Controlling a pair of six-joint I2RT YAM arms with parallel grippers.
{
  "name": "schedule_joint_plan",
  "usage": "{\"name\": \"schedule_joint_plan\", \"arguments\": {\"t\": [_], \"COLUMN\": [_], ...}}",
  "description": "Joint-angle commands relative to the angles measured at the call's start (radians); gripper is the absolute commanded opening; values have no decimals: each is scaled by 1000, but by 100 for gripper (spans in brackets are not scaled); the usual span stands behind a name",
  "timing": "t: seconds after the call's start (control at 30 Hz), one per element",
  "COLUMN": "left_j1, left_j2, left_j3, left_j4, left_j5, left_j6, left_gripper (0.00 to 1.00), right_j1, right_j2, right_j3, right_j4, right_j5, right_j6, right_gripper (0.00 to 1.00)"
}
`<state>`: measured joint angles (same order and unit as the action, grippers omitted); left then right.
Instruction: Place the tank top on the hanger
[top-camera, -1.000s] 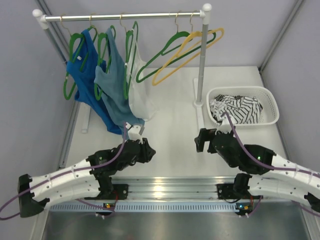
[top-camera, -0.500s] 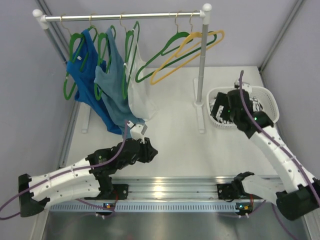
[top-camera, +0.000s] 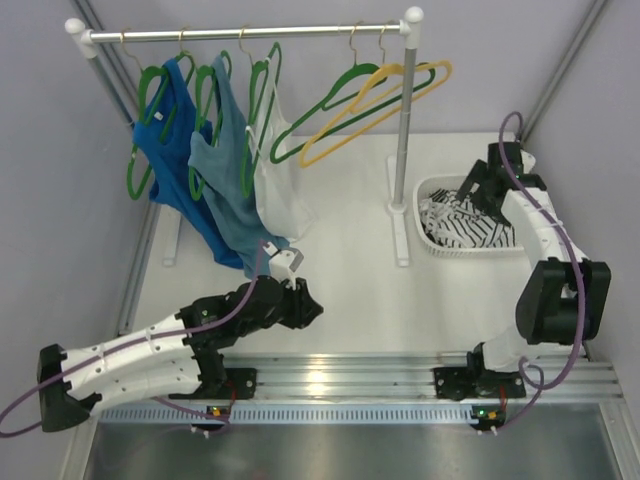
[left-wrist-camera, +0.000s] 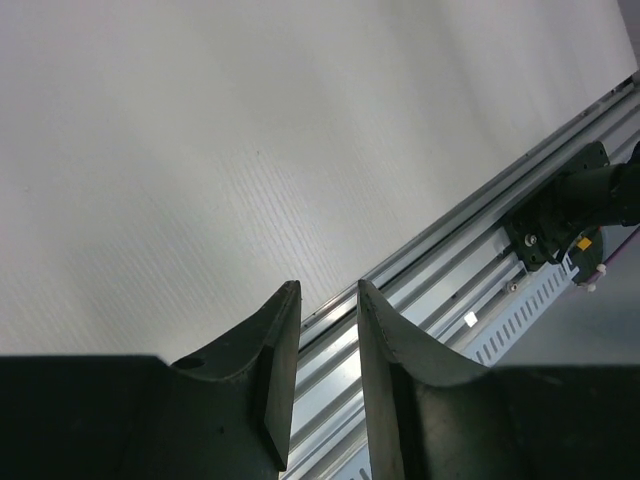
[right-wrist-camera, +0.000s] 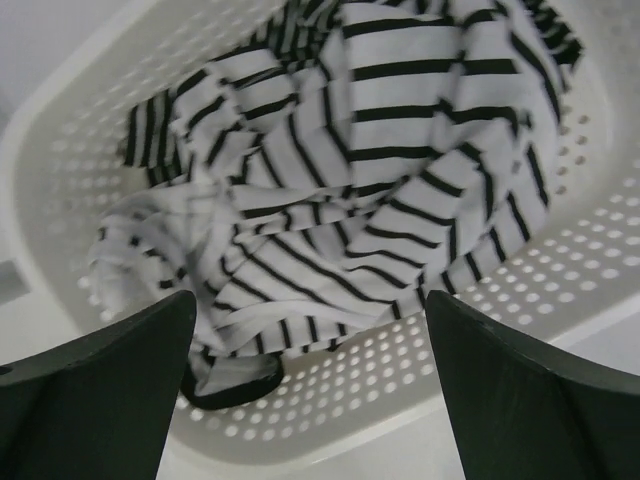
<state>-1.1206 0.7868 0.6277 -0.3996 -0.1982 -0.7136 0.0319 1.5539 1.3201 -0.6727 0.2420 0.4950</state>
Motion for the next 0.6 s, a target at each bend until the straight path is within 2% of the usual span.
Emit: {"name": "schedule_joint_plan", "arguments": {"t": [0.0, 0.23, 0.3, 0.4, 0.43, 0.5, 0.53, 0.57], "left_j1": [-2, -2, -2, -2, -2, -2, -2, -2], "left_j2": [-29, -21, -18, -21, -23, -27, -32, -34], "left_j3": [-9, -20, -20, -20, -20, -22, -23, -25], "left_j4": [77, 94, 91, 82, 79, 77, 76, 74], "left_j5": [22, 45, 45, 40, 39, 36, 33, 31], "left_j6": [-10, -6, -1, 3, 2, 2, 0, 0], "left_gripper": [34, 35, 35, 35, 35, 34, 34, 34], "right_j1": [-128, -193, -196, -198, -198, -198, -198, -198], "right_j2": [-15, 107, 124, 130, 132, 137, 129, 118], "right_j3": [-59, -94, -105, -91, -85, -55, -42, -21], "right_j4": [73, 120, 154, 171, 168, 153, 128, 116], "right_j5": [33, 13, -6, -10, -9, -9, -7, -9], "right_j6": [30, 57, 62, 57, 53, 40, 40, 39], "right_gripper": [97, 92, 85, 69, 53, 33, 12, 3]}}
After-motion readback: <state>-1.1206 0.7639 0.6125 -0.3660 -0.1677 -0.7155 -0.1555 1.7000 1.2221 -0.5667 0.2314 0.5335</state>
